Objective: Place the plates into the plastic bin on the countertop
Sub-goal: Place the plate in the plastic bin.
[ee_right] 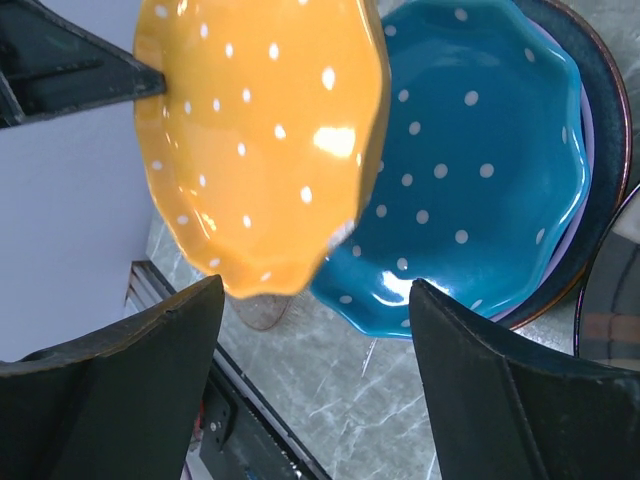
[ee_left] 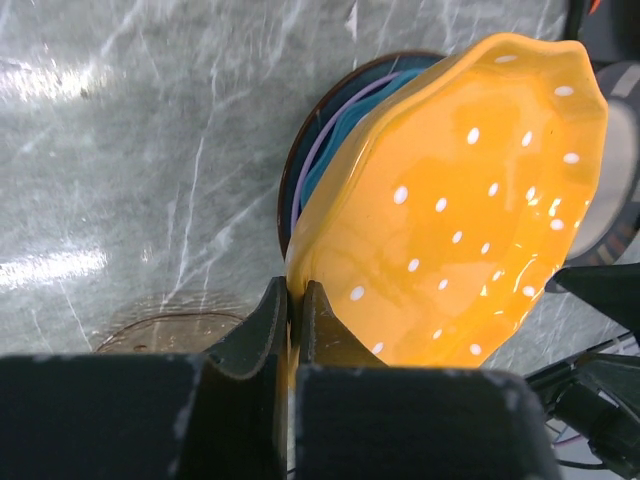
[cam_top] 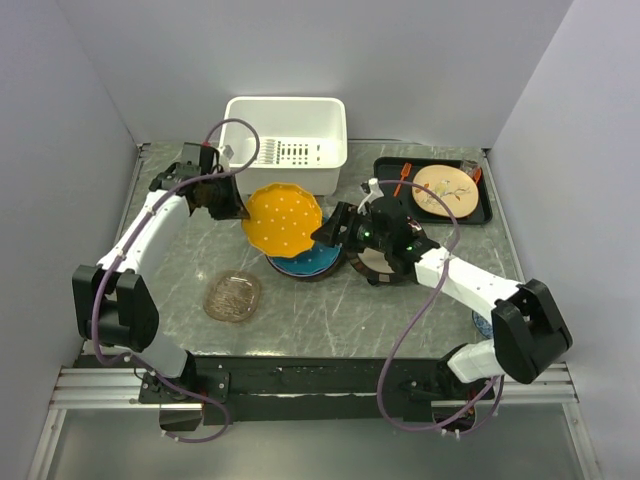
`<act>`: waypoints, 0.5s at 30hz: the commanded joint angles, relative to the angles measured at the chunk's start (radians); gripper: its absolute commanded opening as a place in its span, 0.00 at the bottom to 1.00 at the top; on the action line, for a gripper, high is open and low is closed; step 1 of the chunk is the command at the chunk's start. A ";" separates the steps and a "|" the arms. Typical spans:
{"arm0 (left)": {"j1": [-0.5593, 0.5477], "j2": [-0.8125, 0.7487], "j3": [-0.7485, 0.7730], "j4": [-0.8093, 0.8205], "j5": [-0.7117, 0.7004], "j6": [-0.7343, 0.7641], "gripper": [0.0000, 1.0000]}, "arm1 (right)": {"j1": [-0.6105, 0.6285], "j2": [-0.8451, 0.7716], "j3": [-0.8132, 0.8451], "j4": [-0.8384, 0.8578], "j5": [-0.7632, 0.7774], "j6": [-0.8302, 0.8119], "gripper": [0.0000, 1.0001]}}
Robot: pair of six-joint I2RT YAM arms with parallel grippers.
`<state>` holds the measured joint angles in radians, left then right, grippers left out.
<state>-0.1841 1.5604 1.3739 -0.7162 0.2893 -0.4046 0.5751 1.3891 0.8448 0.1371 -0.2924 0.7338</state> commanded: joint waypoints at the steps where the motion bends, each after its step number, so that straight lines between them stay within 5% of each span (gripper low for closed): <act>1: 0.005 -0.046 0.122 0.052 0.047 -0.016 0.01 | -0.008 -0.050 -0.009 -0.002 0.021 -0.025 0.83; 15: 0.009 0.032 0.326 -0.006 0.007 -0.020 0.01 | -0.008 -0.134 -0.041 -0.021 0.039 -0.048 0.92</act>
<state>-0.1814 1.5944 1.5784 -0.7784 0.2596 -0.4038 0.5751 1.3064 0.8188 0.1116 -0.2703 0.7067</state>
